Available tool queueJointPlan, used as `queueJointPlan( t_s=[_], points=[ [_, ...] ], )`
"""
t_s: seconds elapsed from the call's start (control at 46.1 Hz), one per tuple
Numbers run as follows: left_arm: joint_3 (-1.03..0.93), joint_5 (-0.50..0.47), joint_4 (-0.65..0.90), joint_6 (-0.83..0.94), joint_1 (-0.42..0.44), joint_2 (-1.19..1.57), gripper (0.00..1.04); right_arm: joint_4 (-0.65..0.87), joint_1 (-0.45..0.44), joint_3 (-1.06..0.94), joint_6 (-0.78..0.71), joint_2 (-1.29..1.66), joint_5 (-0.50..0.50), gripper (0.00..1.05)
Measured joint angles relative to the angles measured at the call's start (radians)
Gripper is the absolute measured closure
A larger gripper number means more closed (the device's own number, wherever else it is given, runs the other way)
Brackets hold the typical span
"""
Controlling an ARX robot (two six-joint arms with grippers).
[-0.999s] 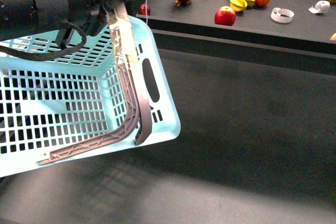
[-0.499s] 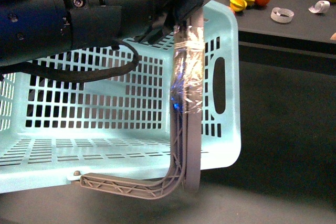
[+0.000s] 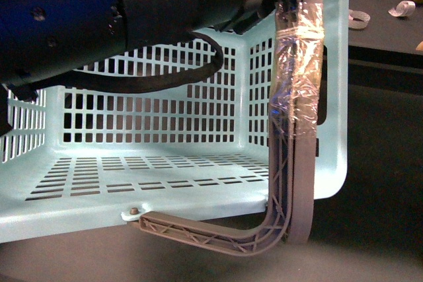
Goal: Pick mango with right arm and hold basket with left
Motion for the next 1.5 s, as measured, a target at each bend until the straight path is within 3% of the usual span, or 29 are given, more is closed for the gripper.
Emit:
queueJointPlan(
  t_s=[0.369, 0.977, 1.498],
  points=[
    [0.048, 0.114, 0.06, -0.032, -0.039, 0.112, 0.95, 0.0, 0.0, 0.0, 0.0, 0.0, 0.0, 0.08],
    [0.147, 0.25, 0.18, -0.093, 0.003, 0.272, 0.95, 0.0, 0.0, 0.0, 0.0, 0.0, 0.0, 0.08],
    [0.164, 0.26, 0.181, -0.096, -0.003, 0.318, 0.95, 0.0, 0.0, 0.0, 0.0, 0.0, 0.0, 0.08]
  ],
)
